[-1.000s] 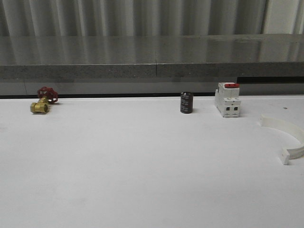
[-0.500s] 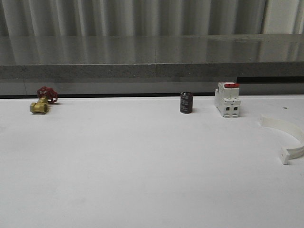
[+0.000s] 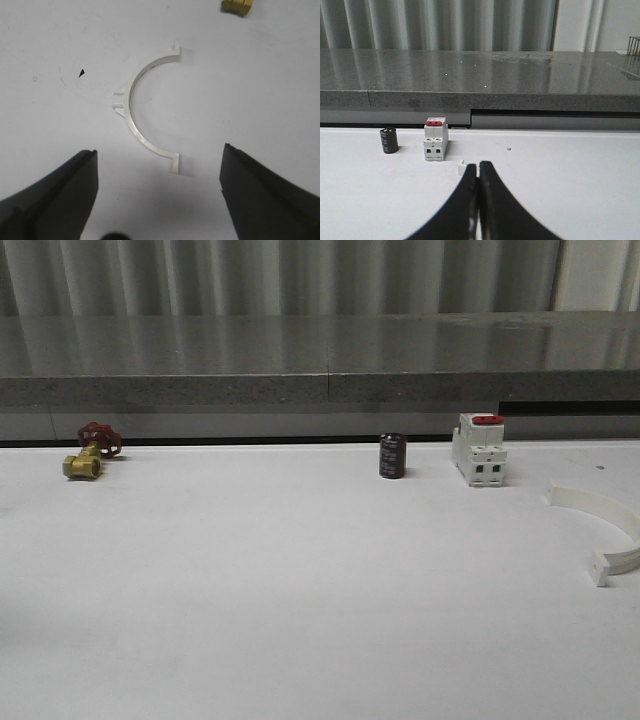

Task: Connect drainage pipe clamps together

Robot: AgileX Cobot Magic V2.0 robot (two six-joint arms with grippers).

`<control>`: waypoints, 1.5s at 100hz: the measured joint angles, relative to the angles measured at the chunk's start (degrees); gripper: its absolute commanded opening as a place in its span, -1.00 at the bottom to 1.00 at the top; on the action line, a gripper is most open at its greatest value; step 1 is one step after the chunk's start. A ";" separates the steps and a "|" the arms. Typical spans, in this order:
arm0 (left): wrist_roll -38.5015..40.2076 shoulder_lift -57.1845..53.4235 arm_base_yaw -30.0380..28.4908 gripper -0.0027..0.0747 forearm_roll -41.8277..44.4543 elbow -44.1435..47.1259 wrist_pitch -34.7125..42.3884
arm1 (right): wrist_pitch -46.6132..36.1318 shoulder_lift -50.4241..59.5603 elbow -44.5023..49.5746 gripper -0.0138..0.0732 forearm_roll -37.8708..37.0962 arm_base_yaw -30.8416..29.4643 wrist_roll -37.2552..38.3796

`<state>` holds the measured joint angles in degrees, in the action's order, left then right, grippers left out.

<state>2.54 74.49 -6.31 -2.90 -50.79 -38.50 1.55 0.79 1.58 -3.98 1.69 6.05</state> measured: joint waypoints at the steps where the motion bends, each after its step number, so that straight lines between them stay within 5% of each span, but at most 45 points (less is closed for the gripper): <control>1: 0.00 0.98 -0.13 0.39 0.03 -0.27 -0.32 | 0.00 0.00 0.00 -0.69 0.00 0.00 0.00; 57: 0.09 27.17 -3.50 0.39 -0.35 -15.36 -6.33 | 0.00 0.00 0.00 -0.69 0.00 0.00 0.00; 119: 0.22 37.07 -3.70 0.38 -0.47 -21.15 -8.19 | 0.00 0.00 0.00 -0.69 0.00 0.00 0.00; 150: 0.22 37.07 -3.70 -0.36 -0.58 -21.64 -7.56 | 0.00 0.00 0.00 -0.69 0.00 0.00 0.00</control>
<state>2.75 111.57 -10.00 -3.48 -72.43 -46.05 1.55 0.79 1.58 -3.98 1.69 6.05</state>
